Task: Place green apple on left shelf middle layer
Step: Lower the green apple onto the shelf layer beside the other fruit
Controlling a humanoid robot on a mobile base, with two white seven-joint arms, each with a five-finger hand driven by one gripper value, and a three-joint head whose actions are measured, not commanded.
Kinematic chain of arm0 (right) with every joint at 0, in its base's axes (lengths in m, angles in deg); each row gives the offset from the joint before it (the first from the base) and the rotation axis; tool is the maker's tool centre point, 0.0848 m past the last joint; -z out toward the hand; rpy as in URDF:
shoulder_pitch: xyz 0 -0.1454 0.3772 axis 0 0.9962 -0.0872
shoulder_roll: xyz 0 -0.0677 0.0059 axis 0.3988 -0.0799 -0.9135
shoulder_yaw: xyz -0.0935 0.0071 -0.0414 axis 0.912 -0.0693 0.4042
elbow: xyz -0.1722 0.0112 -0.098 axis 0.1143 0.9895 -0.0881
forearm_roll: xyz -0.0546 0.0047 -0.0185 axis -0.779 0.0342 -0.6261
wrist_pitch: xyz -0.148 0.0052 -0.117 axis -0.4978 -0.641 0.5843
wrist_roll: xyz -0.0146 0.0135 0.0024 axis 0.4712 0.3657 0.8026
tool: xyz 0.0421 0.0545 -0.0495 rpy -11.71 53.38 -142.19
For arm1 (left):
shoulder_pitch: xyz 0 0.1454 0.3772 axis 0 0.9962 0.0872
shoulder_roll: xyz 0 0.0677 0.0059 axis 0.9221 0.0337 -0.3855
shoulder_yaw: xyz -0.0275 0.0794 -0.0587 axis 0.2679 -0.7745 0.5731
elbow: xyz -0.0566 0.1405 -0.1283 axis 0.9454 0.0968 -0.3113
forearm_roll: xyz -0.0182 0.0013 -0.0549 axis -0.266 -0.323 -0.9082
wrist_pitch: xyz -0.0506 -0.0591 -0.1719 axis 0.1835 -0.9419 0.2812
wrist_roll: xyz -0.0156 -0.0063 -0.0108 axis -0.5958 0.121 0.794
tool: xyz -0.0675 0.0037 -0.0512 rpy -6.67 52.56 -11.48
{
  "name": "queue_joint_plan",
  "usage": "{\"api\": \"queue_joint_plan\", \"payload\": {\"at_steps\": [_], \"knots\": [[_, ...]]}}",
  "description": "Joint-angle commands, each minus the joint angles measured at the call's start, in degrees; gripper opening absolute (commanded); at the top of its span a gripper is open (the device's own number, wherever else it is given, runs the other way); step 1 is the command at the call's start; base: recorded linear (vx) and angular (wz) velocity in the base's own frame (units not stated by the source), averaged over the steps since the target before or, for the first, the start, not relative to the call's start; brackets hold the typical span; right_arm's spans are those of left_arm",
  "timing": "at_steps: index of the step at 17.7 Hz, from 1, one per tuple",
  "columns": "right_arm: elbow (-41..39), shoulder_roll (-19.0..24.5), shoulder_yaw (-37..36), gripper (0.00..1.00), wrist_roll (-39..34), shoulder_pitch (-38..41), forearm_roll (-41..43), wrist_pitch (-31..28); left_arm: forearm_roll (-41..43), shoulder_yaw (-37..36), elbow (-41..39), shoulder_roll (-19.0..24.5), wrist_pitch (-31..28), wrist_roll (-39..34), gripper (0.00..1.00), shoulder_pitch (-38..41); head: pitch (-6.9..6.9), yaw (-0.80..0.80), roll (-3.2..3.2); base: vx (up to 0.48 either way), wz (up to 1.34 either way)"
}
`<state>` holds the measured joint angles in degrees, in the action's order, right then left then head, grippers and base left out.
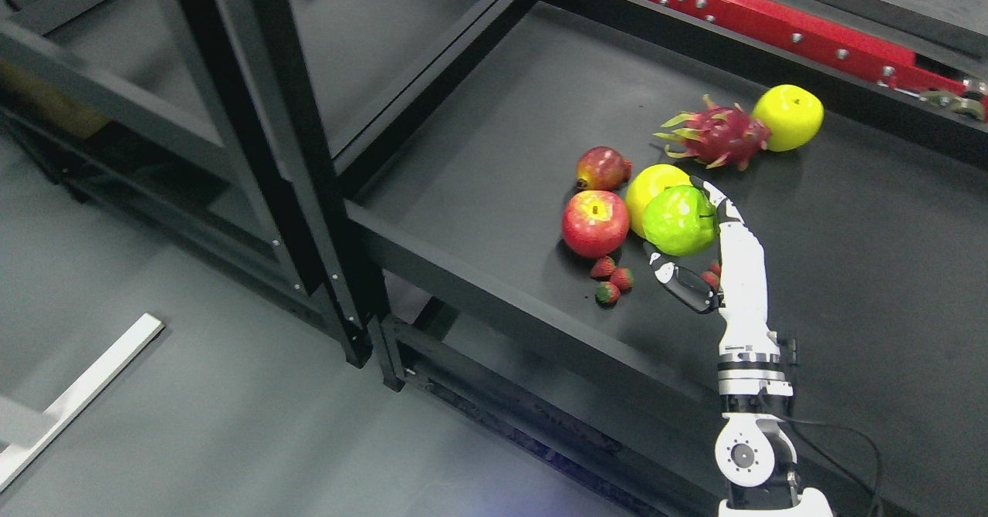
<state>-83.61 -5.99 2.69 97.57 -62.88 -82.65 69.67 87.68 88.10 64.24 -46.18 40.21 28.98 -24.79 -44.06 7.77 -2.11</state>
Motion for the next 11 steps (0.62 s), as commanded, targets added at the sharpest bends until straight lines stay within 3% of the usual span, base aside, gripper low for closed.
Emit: {"api": "queue_joint_plan", "payload": {"at_steps": [1,3,7,11], "knots": [[0.0,-1.0,0.1,0.00,0.0,0.0,0.0,-0.4,0.0,-0.1,0.0,1.0,0.0,0.0,1.00,0.0,0.00,0.00,0.00,0.150,-0.63],[0.0,-1.0,0.1,0.00,-0.1,-0.1,0.0,-0.6,0.0,0.1,0.0,1.0,0.0,0.0,1.00,0.0,0.00,0.00,0.00,0.183,-0.65],[1.5,-1.0,0.3,0.00,-0.8,-1.5,-0.8,-6.5,0.0,-0.1,0.0,1.0,0.0,0.0,1.00,0.0,0.00,0.00,0.00,0.172,-0.57],[8.9,-1.7,0.3,0.00,-2.8,-4.8,-1.5,-9.4,0.0,-0.1,0.0,1.0,0.0,0.0,1.00,0.0,0.01,0.00,0.00,0.109,-0.32]]}}
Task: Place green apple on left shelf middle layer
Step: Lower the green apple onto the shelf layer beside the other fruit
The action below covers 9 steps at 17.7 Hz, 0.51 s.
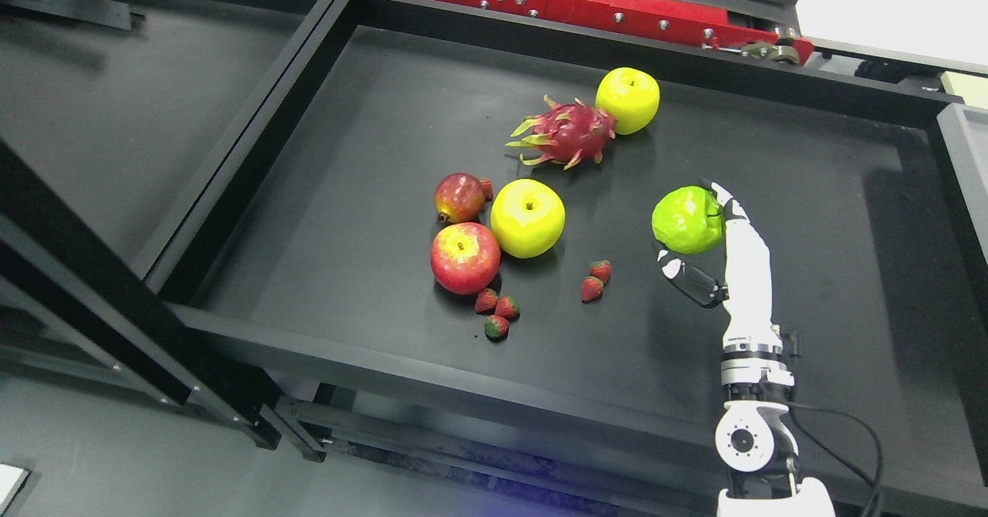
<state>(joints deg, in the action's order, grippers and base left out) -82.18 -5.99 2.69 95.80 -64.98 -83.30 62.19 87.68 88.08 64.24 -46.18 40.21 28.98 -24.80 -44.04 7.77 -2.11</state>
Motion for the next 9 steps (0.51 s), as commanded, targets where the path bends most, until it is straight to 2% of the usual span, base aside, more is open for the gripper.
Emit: {"api": "queue_joint_plan", "payload": {"at_steps": [1,5,9], "knots": [[10.9,-3.0,0.3,0.00,-1.1,-4.7,-1.3,-2.1,0.0,0.0,0.0,1.0,0.0,0.0,1.00,0.0,0.00,0.00,0.00,0.078,-0.20],[24.7,-4.7,2.3,0.01,-1.1,-11.5,-1.6,-2.5,0.0,0.0,0.0,1.0,0.0,0.0,1.00,0.0,0.00,0.00,0.00,0.044,-0.09],[40.0,-6.9,2.1,0.02,-1.1,-22.9,-1.6,-4.4,0.0,0.0,0.1,1.0,0.0,0.0,1.00,0.0,0.00,0.00,0.00,-0.004,0.00]]}}
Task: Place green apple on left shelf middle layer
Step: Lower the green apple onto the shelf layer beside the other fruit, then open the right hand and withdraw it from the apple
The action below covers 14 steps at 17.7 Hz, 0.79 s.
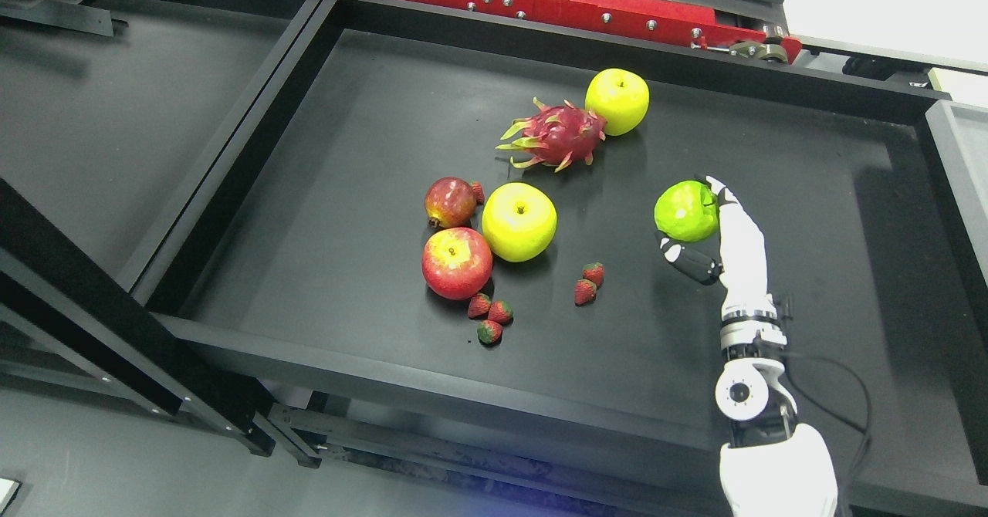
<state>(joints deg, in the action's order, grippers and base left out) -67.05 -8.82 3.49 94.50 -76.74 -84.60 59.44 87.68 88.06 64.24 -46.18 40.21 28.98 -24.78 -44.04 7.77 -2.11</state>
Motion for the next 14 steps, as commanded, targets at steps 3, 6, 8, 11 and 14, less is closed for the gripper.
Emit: {"api": "queue_joint_plan", "payload": {"at_steps": [3,6,8,11,14], "knots": [[27.7,-4.8,0.6,0.17,0.3,-13.4,0.3,-4.5,0.0,0.0,0.0,1.0,0.0,0.0,1.00,0.0,0.00,0.00,0.00,-0.006,0.01],[27.4,-4.6,-1.6,0.37,0.9,-13.1,4.0,-7.0,0.0,0.0,0.0,1.0,0.0,0.0,1.00,0.0,0.00,0.00,0.00,0.000,0.00],[27.4,-4.6,-5.0,1.00,0.7,-13.0,9.7,-5.2,0.0,0.0,0.0,1.0,0.0,0.0,1.00,0.0,0.00,0.00,0.00,0.000,0.00],[26.7,-4.9,-5.5,1.00,0.1,-12.4,14.8,-3.0,0.0,0.0,0.1,1.0,0.0,0.0,1.00,0.0,0.01,0.00,0.00,0.000,0.00],[21.7,-4.3,-5.3,1.00,0.3,-9.9,19.4,6.4,0.0,0.0,0.1,1.0,0.0,0.0,1.00,0.0,0.01,0.00,0.00,0.000,0.00]]}}
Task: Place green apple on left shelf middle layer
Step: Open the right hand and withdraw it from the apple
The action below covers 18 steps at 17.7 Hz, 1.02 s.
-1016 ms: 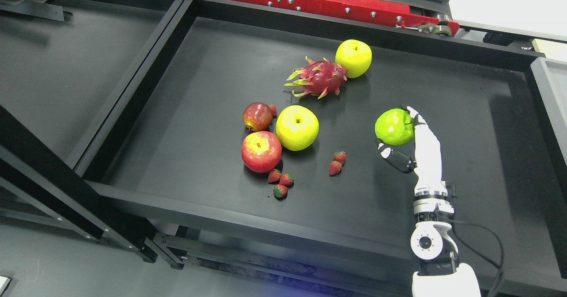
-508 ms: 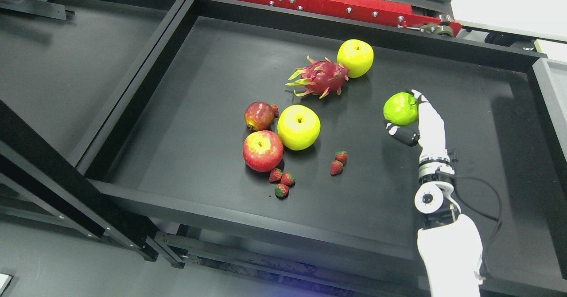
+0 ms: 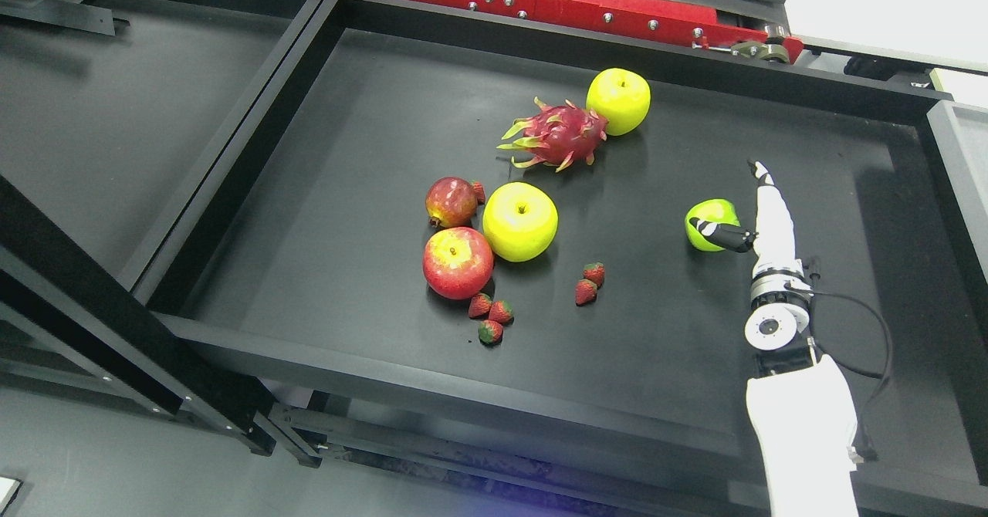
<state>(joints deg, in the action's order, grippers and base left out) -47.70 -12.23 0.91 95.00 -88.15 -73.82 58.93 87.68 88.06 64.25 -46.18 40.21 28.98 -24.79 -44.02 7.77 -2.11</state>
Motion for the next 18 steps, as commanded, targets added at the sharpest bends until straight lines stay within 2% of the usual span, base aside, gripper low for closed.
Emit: {"api": "queue_joint_plan", "payload": {"at_steps": [1,4,6,8,12,18], "knots": [[-0.7,-0.8,-2.3,1.00,-0.2,3.2,10.9,7.8,0.0,0.0,0.1,1.0,0.0,0.0,1.00,0.0,0.00,0.00,0.00,0.000,0.00],[-12.2,1.1,-2.0,1.00,-0.4,9.0,20.8,7.9,0.0,0.2,0.0,1.0,0.0,0.0,1.00,0.0,0.00,0.00,0.00,0.000,0.00],[-17.7,3.9,-1.2,1.00,-0.4,12.8,24.3,7.8,0.0,0.2,0.0,1.0,0.0,0.0,1.00,0.0,0.00,0.00,0.00,0.000,0.00],[-21.9,5.2,0.0,1.00,-0.4,16.5,24.5,7.8,0.0,0.0,0.0,1.0,0.0,0.0,1.00,0.0,0.00,0.00,0.00,0.000,0.00],[-28.2,5.2,3.1,1.00,-0.4,23.7,24.9,7.8,0.0,0.2,0.1,1.0,0.0,0.0,1.00,0.0,0.00,0.00,0.00,0.000,0.00],[-30.8,5.2,3.4,1.00,-0.3,24.9,25.1,7.5,0.0,0.2,0.0,1.0,0.0,0.0,1.00,0.0,0.00,0.00,0.00,0.000,0.00]]}}
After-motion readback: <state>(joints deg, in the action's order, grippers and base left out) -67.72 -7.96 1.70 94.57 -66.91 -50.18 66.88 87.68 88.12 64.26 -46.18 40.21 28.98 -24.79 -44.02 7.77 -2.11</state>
